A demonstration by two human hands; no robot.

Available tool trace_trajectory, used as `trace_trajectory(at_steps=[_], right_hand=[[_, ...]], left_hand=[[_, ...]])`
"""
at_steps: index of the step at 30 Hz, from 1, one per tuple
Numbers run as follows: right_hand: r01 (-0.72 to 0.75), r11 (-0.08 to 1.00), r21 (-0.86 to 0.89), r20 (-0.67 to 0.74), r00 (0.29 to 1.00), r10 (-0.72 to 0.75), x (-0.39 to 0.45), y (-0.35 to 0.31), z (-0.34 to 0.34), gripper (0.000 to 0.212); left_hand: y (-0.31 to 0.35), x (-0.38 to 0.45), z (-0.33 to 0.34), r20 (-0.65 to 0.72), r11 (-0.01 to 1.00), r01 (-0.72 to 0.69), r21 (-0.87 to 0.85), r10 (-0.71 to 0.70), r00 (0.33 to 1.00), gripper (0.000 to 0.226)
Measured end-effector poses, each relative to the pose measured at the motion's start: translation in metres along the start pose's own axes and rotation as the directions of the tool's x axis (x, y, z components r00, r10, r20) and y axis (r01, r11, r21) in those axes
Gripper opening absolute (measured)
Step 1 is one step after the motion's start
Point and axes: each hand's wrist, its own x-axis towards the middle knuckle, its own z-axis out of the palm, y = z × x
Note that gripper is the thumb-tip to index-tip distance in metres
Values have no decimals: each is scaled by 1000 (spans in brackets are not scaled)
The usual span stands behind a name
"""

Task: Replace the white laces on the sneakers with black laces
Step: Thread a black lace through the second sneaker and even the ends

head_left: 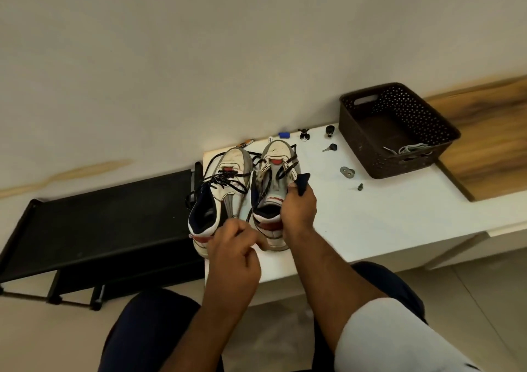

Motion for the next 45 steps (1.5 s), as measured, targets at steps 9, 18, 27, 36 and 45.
trace_trajectory(at_steps=[9,18,27,36,45], right_hand=[[390,882,-265,143,920,-364,14,-28,-19,59],[548,748,-375,161,833,-529,28,-47,-2,25],[478,865,152,254,827,-502,12,-72,-5,11],[390,878,277,397,785,-475,-44,-64,-4,10],[531,789,310,326,720,-612,-33,-94,-20,12]], left_hand=[[-25,24,20,211,842,524,-128,-493,844,82],[-25,50,7,104,820,446,-359,-439,892,19],[-22,93,47,-38,861,194,-469,-239,970,14],[-32,87,90,-230,813,156,-561,-335,914,16],[-17,95,59,-266,801,107,-589,-316,911,16]])
